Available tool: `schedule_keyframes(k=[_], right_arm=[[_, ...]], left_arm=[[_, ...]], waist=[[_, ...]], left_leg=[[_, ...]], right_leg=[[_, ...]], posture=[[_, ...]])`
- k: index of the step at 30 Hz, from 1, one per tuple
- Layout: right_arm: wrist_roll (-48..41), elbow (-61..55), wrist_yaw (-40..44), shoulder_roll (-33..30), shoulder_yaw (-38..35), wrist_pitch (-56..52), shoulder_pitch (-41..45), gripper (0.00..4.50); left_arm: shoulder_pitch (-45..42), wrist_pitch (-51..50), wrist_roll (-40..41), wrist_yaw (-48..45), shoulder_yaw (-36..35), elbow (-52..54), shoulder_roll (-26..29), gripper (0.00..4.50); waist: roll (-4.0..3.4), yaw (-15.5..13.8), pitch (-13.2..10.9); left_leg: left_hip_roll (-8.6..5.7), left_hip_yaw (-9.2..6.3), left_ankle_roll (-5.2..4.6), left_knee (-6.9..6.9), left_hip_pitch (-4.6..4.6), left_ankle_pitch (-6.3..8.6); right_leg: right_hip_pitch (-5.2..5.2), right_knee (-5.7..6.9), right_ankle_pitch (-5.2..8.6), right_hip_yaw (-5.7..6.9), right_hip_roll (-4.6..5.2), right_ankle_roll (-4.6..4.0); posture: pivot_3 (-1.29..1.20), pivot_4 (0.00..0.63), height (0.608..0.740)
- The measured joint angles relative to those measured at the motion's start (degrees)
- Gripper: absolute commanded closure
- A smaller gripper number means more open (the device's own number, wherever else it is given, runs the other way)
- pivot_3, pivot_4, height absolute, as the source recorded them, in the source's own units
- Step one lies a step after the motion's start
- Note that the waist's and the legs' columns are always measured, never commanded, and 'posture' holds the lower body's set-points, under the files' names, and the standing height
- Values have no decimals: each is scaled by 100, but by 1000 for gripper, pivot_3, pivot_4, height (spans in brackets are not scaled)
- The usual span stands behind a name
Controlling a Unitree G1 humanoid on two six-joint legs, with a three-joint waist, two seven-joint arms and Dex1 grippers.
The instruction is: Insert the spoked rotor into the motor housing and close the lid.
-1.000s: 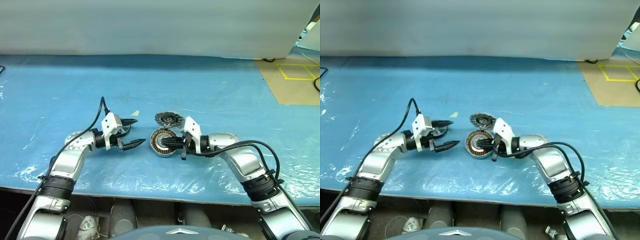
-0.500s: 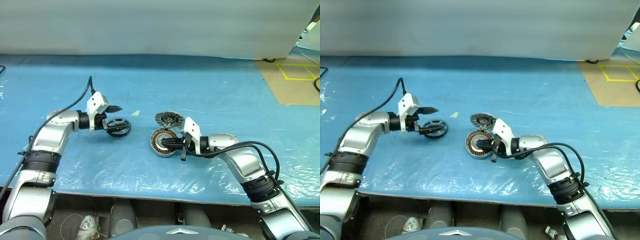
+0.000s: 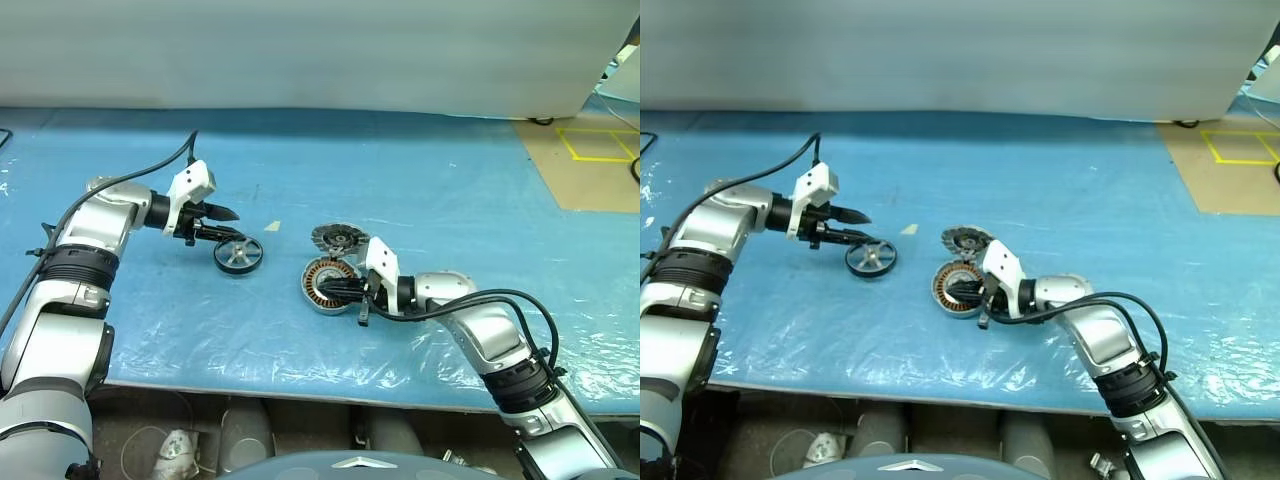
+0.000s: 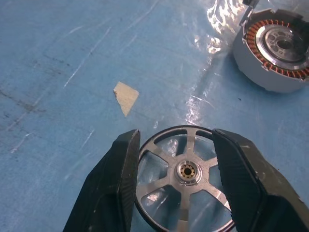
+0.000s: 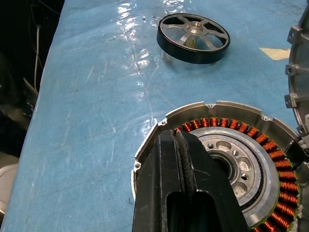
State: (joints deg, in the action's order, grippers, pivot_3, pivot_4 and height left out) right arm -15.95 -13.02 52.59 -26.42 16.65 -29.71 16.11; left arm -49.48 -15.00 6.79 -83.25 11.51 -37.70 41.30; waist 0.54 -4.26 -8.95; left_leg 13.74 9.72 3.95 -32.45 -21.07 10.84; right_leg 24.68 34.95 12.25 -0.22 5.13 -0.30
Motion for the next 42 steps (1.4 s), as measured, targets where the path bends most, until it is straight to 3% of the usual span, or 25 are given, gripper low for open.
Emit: schedule_keyframes(k=[13,42], right_arm=[[-321,-504,-525,269,-578,347,-420,4500],[-559,-639,-801,298,-590,346,-447,4500]], left_arm=[[-35,-114,-184,-587,177,75,1,2005],[-39,890,-1086,-20,461,-194,-231,2005]], waist=[[1,-6,0],[1,-14,-1]], left_leg=[[0,-3,0,-1,-1,0],[-1,-7,1,0,-5,0]], right_leg=[[0,0,0,1,1,0],[-1,-2,0,4,1,1]], posture=[[0,150,740],[0,150,740]])
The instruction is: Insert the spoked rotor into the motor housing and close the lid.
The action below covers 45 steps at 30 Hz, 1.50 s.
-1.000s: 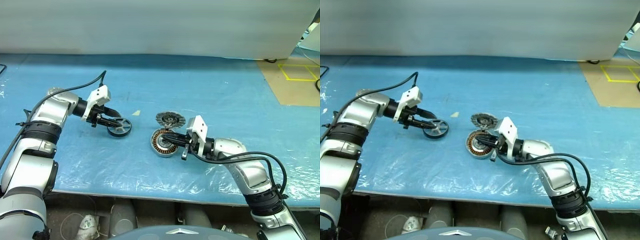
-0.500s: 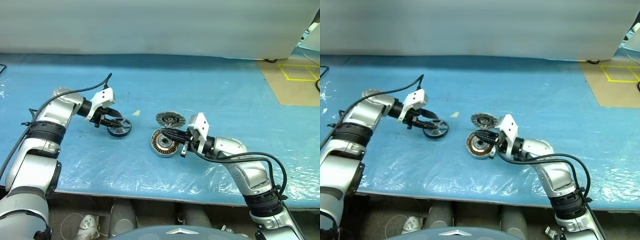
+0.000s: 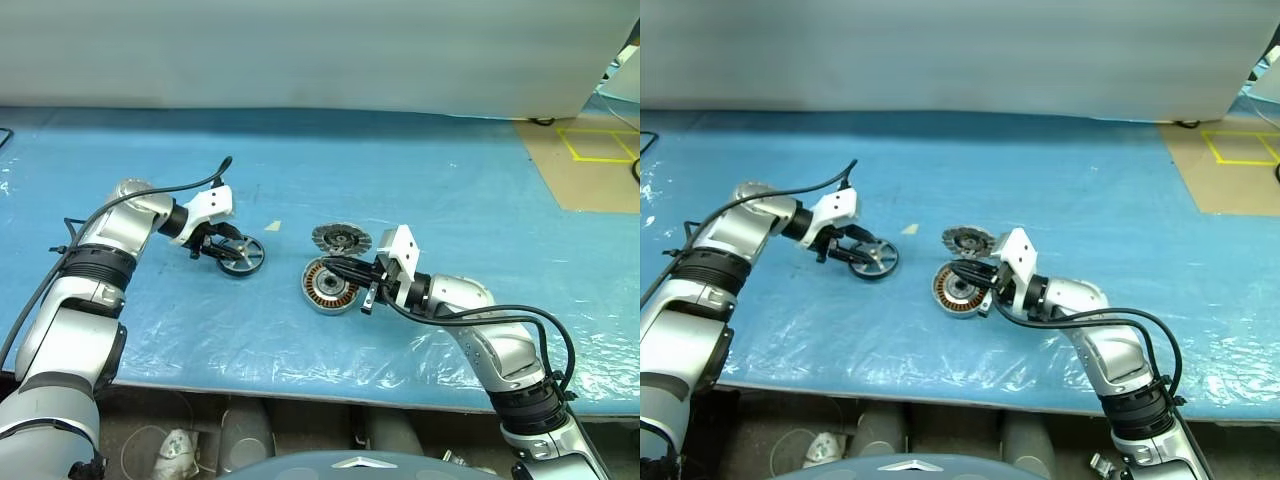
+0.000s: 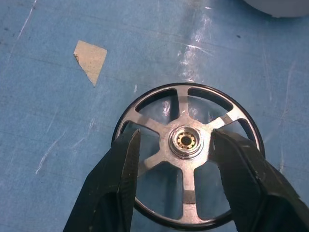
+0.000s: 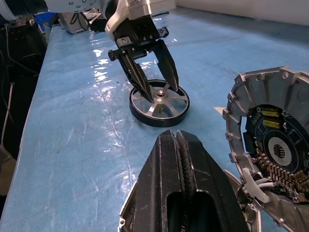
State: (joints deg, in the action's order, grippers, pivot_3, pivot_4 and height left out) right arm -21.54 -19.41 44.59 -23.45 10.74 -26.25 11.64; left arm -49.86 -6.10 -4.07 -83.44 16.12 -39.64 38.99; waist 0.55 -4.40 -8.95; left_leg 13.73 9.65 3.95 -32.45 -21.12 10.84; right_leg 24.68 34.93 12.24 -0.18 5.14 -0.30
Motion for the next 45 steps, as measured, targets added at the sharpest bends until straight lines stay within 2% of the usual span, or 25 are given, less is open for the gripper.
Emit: schedule_keyframes(k=[10,21,28,37,45], right_arm=[[-20,0,-96,0,0,0,1,4500],[-16,0,-100,-5,1,1,3,4500],[-7,0,-116,8,1,1,3,4500],[30,42,-117,5,2,17,3,4500],[54,54,-112,7,4,25,3,4500]], left_arm=[[68,185,-106,-96,51,81,6,2005],[86,-117,-62,-304,91,276,27,2005],[131,174,-129,-314,180,366,59,2005],[0,-48,211,-376,11,345,-75,2005],[-79,392,158,-507,2,171,-6,2005]], waist=[[0,-2,0],[0,0,0],[0,1,0],[1,-2,0],[0,-6,-1]], left_leg=[[0,0,0,0,0,0],[0,0,0,1,0,0],[0,0,0,2,1,0],[0,0,0,2,0,0],[-1,0,0,4,-1,0]], right_leg=[[0,0,0,0,0,0],[0,-2,0,0,0,0],[0,-3,0,0,0,0],[0,-3,0,0,0,0],[0,-6,0,1,0,0]], posture=[[0,150,740],[0,150,740],[0,150,740],[0,150,740],[0,150,740]])
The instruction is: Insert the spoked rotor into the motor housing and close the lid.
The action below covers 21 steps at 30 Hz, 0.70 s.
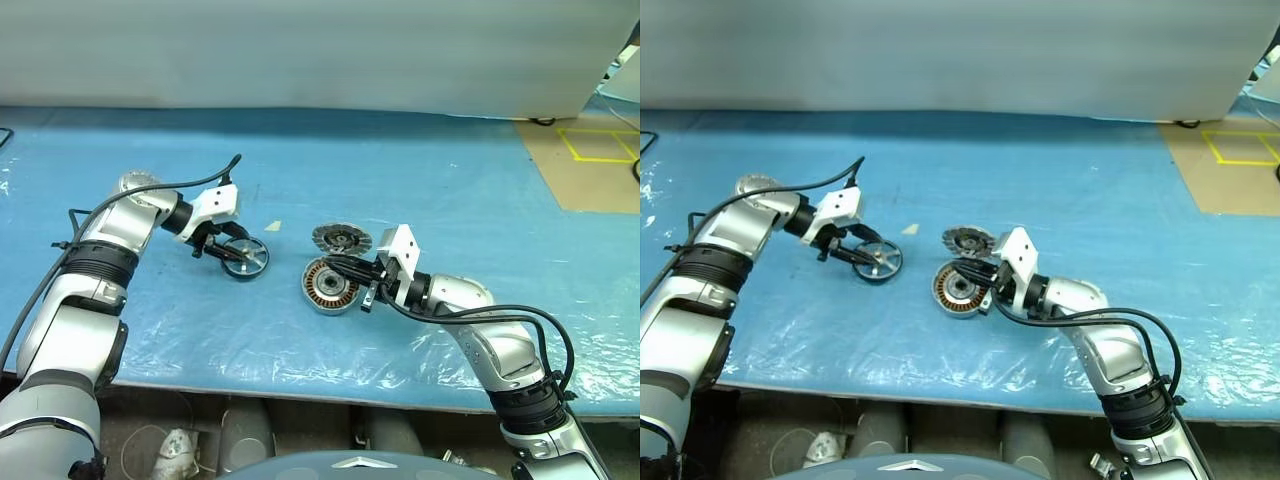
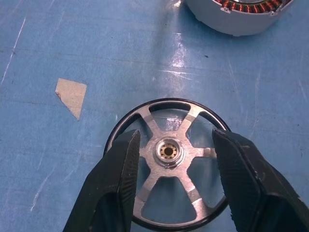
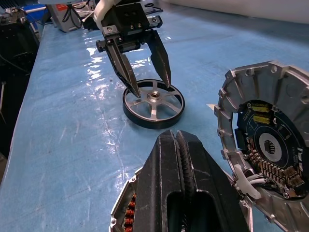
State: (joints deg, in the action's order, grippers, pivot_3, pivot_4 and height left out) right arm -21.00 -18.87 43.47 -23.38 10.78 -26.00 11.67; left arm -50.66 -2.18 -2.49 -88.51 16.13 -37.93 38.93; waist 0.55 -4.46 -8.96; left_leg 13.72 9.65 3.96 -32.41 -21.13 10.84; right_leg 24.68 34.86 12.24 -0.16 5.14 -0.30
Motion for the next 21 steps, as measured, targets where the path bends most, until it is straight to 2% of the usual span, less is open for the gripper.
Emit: schedule_keyframes(k=[11,21], right_arm=[[55,4,4,28,9,0,0,4500],[60,5,12,31,11,0,0,4500]], left_arm=[[-148,1081,-346,128,87,-544,4,2005],[-421,1188,-418,65,90,-880,1,2005]], waist=[[0,0,0],[0,0,0]], left_leg=[[0,0,0,0,1,0],[0,0,0,0,0,0]], right_leg=[[0,0,0,0,0,0],[0,0,0,0,0,1]], posture=[[0,150,740],[0,150,740]])
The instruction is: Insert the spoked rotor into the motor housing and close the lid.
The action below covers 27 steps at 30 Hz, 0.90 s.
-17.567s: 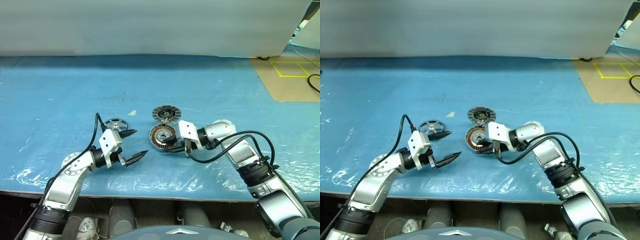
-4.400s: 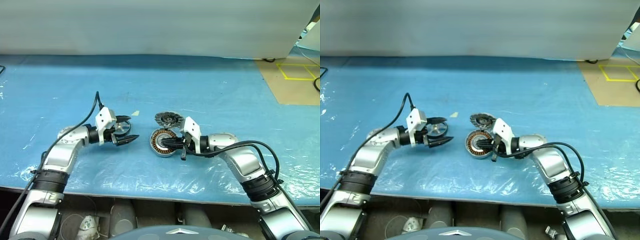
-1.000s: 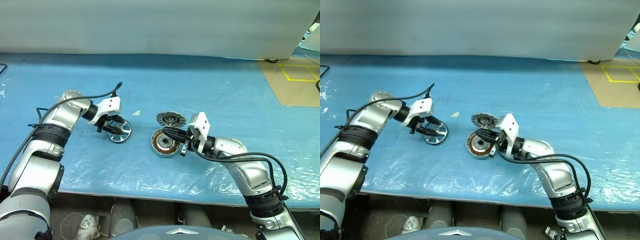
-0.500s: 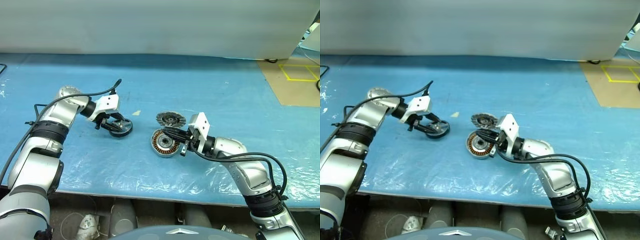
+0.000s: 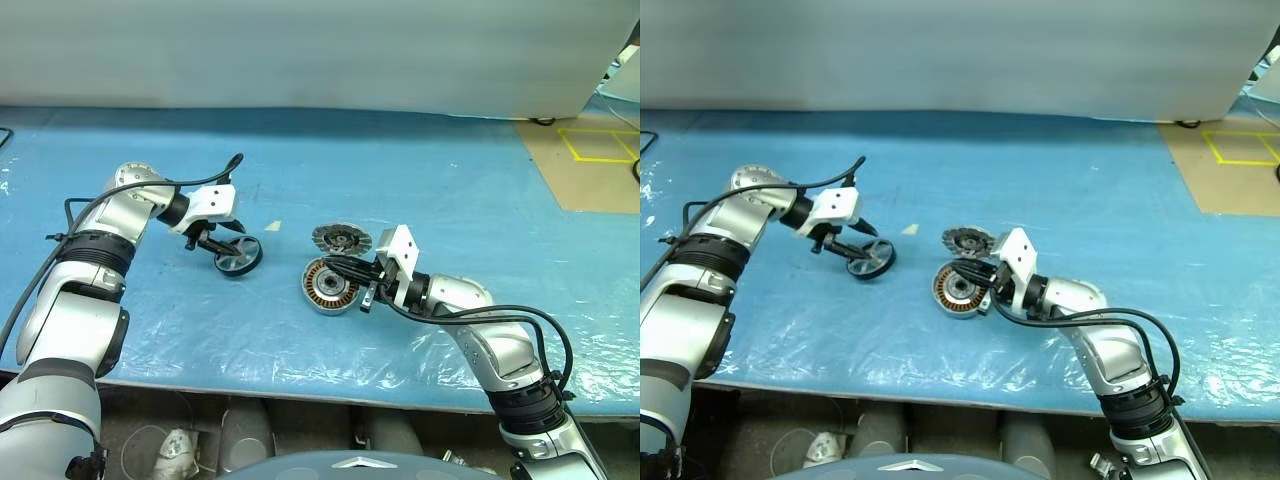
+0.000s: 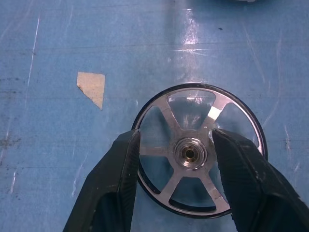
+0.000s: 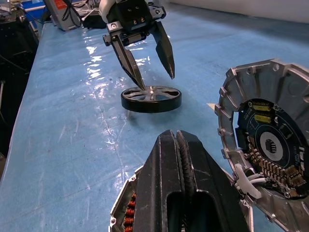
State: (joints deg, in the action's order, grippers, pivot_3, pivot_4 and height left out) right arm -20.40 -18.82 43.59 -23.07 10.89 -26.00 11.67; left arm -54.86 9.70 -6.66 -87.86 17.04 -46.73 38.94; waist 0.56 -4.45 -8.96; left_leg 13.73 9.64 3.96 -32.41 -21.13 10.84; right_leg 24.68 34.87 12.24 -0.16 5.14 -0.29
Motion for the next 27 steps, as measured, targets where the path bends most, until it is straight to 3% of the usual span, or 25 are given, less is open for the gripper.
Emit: schedule_keyframes(k=[14,20,27], right_arm=[[18,0,0,0,12,0,0,4500],[24,13,2,2,42,0,0,4500],[80,74,4,1,83,40,0,4500]], left_arm=[[75,-319,-40,-90,-5,31,-30,2005],[74,-407,-36,-14,-19,34,-31,99],[49,-310,-29,152,-39,31,-33,99]], waist=[[1,-4,0],[1,-4,0],[1,-4,0]], left_leg=[[0,-1,0,0,0,0],[0,-1,0,0,0,0],[0,-1,0,0,0,0]], right_leg=[[0,1,0,0,0,0],[0,1,0,0,0,0],[0,1,0,0,0,0]], posture=[[0,150,740],[0,150,740],[0,150,740]])
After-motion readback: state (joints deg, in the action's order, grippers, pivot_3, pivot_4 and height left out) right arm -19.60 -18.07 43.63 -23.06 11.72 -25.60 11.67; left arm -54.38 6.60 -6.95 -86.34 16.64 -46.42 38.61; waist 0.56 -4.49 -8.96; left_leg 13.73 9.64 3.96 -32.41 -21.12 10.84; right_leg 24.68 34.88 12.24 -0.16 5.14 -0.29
